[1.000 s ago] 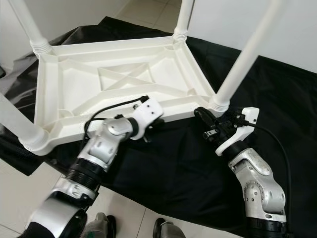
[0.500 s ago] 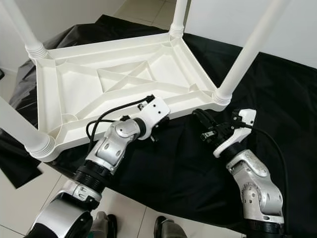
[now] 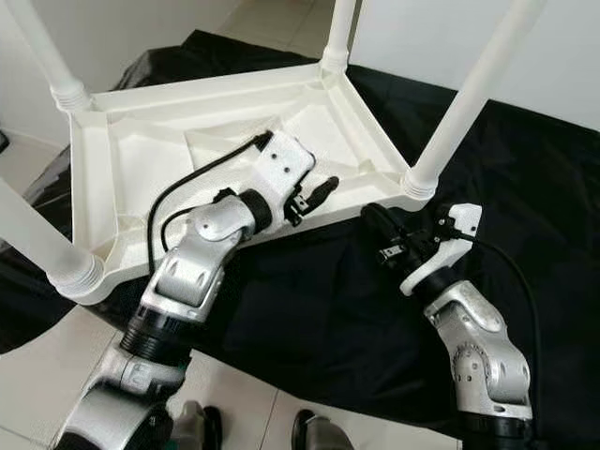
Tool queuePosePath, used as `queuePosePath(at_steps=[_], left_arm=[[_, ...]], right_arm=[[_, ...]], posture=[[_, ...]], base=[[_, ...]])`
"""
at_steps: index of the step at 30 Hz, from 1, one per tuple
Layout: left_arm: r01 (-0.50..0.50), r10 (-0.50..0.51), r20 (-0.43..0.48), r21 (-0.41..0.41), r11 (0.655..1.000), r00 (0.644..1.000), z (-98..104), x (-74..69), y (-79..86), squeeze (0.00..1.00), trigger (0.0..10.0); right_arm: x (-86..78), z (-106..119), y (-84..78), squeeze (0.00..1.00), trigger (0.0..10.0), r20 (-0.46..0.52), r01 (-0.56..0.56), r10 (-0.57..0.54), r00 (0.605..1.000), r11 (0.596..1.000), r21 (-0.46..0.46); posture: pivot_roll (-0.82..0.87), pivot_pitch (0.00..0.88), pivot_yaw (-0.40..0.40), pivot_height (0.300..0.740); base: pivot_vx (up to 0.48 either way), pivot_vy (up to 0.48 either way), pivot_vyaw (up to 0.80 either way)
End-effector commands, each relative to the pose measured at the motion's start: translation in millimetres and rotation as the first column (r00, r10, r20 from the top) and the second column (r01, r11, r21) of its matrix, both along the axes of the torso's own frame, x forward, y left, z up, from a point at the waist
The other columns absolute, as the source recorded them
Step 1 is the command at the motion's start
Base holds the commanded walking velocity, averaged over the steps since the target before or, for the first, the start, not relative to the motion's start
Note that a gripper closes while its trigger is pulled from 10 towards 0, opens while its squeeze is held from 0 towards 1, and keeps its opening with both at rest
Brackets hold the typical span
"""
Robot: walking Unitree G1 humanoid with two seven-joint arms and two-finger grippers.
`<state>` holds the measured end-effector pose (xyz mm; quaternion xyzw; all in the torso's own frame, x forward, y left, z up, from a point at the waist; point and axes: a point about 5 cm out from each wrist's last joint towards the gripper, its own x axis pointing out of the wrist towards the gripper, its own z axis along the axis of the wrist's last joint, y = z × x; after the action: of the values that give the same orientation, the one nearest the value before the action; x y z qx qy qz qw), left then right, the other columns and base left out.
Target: Building children table
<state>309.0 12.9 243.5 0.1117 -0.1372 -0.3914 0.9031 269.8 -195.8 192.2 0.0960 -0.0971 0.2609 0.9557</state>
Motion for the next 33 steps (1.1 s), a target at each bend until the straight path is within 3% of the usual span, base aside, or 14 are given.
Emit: queuePosePath(at_steps=[1, 9, 12, 16, 22, 27, 33], left_arm=[[0.114, -0.115, -0.023, -0.008, 0.993, 0.993, -0.9, -8.9, -5.6, 0.0, 10.0], [0.104, -0.112, -0.078, -0.099, 0.99, 0.991, -11.4, -24.2, 19.2, 0.0, 10.0], [0.117, -0.136, -0.126, -0.149, 0.982, 0.983, -15.9, -35.4, 34.8, 0.0, 10.0], [0.091, -0.115, -0.148, -0.156, 0.984, 0.982, -21.1, -42.2, 50.7, 0.0, 10.0], [0.048, -0.076, -0.174, -0.159, 0.986, 0.982, -27.1, -47.8, 65.9, 0.0, 10.0], [-0.01, -0.02, -0.193, -0.152, 0.988, 0.981, -30.1, -58.1, 83.2, 0.0, 10.0], [-0.017, -0.008, -0.173, -0.143, 0.99, 0.985, -29.4, -71.7, 90.6, 0.0, 10.0]], right_arm=[[0.5, -4.6, -0.1, 0.0, 10.0, -0.014, 0.012, -0.012, 1.0, 1.0, -0.009], [21.5, -11.6, 10.6, 0.0, 10.0, 0.0, 0.207, -0.207, 0.978, 0.976, -0.065], [31.3, -20.0, 14.4, 0.0, 10.0, -0.008, 0.281, -0.285, 0.958, 0.948, -0.149], [40.9, -25.9, 13.6, 0.0, 10.0, -0.026, 0.348, -0.356, 0.934, 0.924, -0.156], [47.4, -28.4, 18.7, 0.0, 10.0, -0.031, 0.364, -0.374, 0.927, 0.918, -0.159], [55.1, -29.2, 32.4, 0.0, 10.0, -0.014, 0.345, -0.352, 0.936, 0.925, -0.158], [61.3, -29.2, 41.4, 0.0, 10.0, 0.007, 0.331, -0.335, 0.942, 0.927, -0.177]], posture=[[0.06, 0.179, -0.048, 0.74], [0.09, 0.174, -0.065, 0.74], [0.12, 0.169, -0.086, 0.74], [0.15, 0.166, -0.094, 0.74], [0.17, 0.164, -0.102, 0.74], [0.21, 0.161, -0.115, 0.74], [0.24, 0.164, -0.119, 0.74]], base=[[0.0, 0.0, 0.0], [0.0, 0.0, 0.0], [0.0, 0.0, 0.0], [0.0, 0.0, 0.0], [0.0, 0.0, 0.0], [0.0, 0.0, 0.0], [0.0, 0.0, 0.0]])
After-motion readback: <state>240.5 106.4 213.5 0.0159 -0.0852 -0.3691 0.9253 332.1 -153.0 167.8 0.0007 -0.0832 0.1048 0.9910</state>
